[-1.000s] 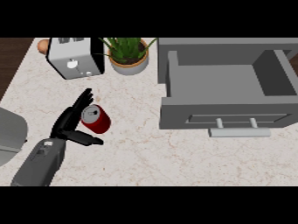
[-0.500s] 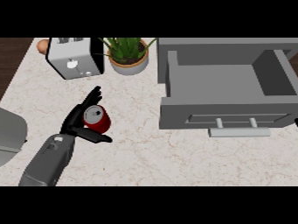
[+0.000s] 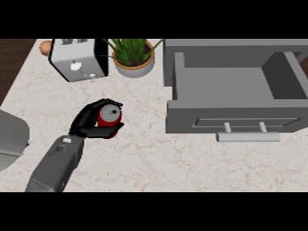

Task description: Pick up the can, place it into the drawer and close the drawer

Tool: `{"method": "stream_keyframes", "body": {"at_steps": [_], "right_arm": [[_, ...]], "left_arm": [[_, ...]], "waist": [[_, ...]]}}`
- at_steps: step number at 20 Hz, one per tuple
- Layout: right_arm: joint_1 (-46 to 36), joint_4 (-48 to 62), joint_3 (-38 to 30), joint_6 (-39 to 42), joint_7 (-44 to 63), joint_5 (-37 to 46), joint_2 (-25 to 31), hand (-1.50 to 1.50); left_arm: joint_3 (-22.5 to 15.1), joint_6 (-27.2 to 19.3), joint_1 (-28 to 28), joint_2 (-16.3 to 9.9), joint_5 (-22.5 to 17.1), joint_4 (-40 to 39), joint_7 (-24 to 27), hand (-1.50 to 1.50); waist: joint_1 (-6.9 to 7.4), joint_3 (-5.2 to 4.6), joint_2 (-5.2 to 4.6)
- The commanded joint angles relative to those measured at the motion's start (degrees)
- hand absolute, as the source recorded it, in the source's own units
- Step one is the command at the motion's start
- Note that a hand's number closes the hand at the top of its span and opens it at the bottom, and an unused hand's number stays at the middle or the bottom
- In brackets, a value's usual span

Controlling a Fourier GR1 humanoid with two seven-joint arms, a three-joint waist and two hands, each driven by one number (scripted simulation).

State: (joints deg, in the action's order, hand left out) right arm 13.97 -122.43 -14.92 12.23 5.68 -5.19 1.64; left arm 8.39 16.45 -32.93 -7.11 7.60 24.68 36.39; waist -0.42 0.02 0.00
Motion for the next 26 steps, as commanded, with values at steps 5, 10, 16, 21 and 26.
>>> {"method": "stream_keyframes", "body": {"at_steps": [5,10,16,21,26], "right_arm": [[-0.2,0.7,-1.7,0.8,0.7,-2.0,-0.1,-1.50],[3.5,-1.4,2.7,-0.5,-1.1,1.1,-1.6,-1.50],[3.2,-3.4,-1.5,0.4,1.9,-2.7,-0.1,-1.50],[3.2,-1.6,-0.3,-0.2,-1.8,-0.2,-1.5,-1.50],[5.8,-7.0,-0.7,0.6,1.3,-3.0,-1.4,-1.50]], "left_arm": [[-1.0,3.5,0.9,3.0,-3.0,7.9,-7.7,1.50],[2.4,-1.6,4.2,1.6,-5.1,10.0,-4.3,1.50],[9.5,-11.9,9.4,0.1,-10.2,16.8,-6.4,1.50],[3.7,-13.1,14.0,4.0,-11.4,38.9,-21.5,1.50],[-1.8,-17.2,13.8,6.4,-8.5,50.3,-28.8,1.50]], "waist": [[0.25,-0.01,0.06],[0.49,0.00,0.13],[1.04,0.03,0.36],[1.07,0.05,0.36],[0.60,0.03,0.36]]}}
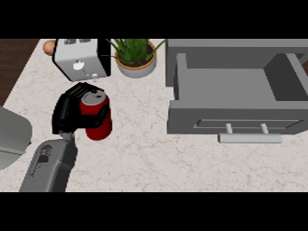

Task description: Pick up the can, place it into the drawer and close the drawer

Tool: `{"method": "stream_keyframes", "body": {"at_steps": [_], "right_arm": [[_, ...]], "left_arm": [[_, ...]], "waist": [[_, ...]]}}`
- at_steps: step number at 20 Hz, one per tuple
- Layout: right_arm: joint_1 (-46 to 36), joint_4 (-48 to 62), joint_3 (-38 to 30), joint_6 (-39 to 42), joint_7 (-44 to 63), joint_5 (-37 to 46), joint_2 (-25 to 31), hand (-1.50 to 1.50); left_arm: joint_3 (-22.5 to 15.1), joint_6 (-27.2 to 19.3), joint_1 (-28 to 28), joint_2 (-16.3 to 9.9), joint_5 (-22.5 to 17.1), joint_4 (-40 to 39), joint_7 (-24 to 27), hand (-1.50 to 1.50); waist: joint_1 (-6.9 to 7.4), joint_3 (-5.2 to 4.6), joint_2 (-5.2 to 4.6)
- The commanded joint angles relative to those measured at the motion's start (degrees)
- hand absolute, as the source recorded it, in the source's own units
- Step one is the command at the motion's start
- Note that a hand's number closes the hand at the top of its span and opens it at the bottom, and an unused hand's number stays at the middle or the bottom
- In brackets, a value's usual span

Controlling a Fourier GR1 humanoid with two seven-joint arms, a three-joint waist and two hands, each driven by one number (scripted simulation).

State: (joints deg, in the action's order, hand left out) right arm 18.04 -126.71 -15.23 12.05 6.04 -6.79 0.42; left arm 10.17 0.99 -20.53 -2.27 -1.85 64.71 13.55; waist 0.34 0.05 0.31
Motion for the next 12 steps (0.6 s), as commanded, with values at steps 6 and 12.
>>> {"method": "stream_keyframes", "body": {"at_steps": [6,12], "right_arm": [[-1.9,0.6,-0.6,0.4,0.8,-0.1,0.4,-1.50],[1.3,-0.5,-1.1,0.7,-0.8,-0.8,-0.3,-1.50]], "left_arm": [[-9.9,-10.1,-6.5,2.2,2.9,12.9,-13.0,1.50],[-13.4,-12.2,-14.0,2.3,2.0,13.3,-21.3,1.50]], "waist": [[-0.74,-0.04,-0.27],[-1.00,-0.04,-0.28]]}}
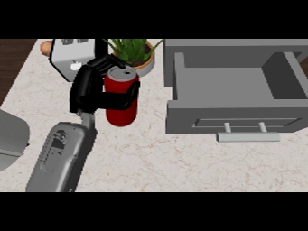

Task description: Pick up the can, place it into the drawer and close the drawer

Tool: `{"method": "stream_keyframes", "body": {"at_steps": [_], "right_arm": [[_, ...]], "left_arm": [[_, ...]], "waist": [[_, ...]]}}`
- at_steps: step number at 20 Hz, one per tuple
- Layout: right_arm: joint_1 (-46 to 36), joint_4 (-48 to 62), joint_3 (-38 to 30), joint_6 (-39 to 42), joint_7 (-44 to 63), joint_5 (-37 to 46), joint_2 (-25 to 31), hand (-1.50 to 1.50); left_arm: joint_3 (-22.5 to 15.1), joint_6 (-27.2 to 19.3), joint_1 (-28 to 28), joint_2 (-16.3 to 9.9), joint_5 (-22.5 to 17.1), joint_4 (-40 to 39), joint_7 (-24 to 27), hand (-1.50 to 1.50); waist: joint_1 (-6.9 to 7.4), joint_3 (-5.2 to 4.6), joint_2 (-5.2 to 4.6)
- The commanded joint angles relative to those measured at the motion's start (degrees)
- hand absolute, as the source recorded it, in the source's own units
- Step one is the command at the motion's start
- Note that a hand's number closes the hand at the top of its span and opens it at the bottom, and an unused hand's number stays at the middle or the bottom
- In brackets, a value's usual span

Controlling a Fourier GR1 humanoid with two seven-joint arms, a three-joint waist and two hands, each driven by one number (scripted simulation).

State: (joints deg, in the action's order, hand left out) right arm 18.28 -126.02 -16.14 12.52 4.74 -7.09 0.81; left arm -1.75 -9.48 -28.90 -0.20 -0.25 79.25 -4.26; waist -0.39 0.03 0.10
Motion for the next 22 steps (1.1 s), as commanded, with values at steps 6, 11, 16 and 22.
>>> {"method": "stream_keyframes", "body": {"at_steps": [6,11,16,22], "right_arm": [[-0.5,-1.0,-0.7,-0.6,0.7,-0.5,0.3,-1.50],[0.9,0.1,0.1,-0.3,-0.9,0.1,-0.7,-1.50],[-3.3,1.9,-0.3,0.1,0.6,0.5,1.1,-1.50],[-2.4,-0.2,-2.1,1.5,2.8,-3.0,2.6,-1.50]], "left_arm": [[-10.1,-13.0,-14.3,0.2,0.4,-3.0,-8.8,1.50],[-14.1,-18.9,-22.4,0.2,-0.9,-6.0,-11.0,1.50],[-9.6,-17.7,-35.9,0.2,-3.1,-18.3,-12.3,1.50],[-8.8,-19.6,-43.2,0.2,-8.2,-29.9,-6.8,1.50]], "waist": [[-0.51,-0.01,-0.10],[-0.86,0.00,-0.09],[-1.05,0.01,-0.32],[-1.86,0.01,-0.54]]}}
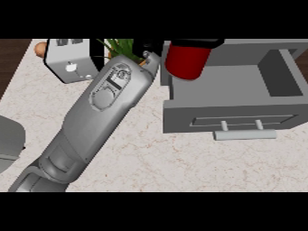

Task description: Pick up the can, place it into the drawer and close the drawer

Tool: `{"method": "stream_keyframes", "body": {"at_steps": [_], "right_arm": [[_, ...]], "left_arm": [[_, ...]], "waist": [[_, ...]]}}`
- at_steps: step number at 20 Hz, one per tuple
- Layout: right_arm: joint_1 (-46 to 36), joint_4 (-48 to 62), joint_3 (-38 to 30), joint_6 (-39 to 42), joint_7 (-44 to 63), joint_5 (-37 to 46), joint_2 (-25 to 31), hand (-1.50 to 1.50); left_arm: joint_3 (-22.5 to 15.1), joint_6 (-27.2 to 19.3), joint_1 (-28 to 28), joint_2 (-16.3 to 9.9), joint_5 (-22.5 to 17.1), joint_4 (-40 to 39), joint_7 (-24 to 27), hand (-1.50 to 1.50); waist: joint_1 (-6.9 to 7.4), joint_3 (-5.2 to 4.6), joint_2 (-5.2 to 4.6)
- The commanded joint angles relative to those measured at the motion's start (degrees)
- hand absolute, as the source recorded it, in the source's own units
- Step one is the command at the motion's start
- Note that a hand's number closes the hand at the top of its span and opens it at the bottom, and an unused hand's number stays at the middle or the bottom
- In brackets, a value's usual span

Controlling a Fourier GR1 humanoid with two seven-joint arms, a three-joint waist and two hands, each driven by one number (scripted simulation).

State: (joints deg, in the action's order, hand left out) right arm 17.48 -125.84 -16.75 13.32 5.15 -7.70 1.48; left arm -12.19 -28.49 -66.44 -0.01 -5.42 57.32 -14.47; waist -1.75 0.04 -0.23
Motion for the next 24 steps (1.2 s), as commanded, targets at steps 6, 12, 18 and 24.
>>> {"method": "stream_keyframes", "body": {"at_steps": [6,12,18,24], "right_arm": [[-5.3,0.2,1.5,-2.8,4.5,1.6,-0.1,-1.50],[-3.5,-1.8,2.4,-2.3,4.1,2.3,-0.6,-1.50],[-3.9,0.2,3.7,-2.1,1.7,4.5,-0.6,-1.50],[-6.6,1.8,3.9,-3.2,3.4,4.6,-0.6,-1.50]], "left_arm": [[-4.5,-3.2,-11.2,0.0,-7.3,-12.7,1.0,1.50],[-3.4,-2.5,-18.2,0.0,-10.4,-24.0,5.1,1.50],[-7.9,-3.6,-17.7,0.0,-15.0,-28.7,9.6,1.50],[-13.5,-5.1,-18.3,0.0,-18.5,-29.5,8.1,1.50]], "waist": [[-0.22,0.00,-0.10],[-1.39,0.03,-0.38],[-2.63,0.07,-0.70],[-2.31,0.07,-0.53]]}}
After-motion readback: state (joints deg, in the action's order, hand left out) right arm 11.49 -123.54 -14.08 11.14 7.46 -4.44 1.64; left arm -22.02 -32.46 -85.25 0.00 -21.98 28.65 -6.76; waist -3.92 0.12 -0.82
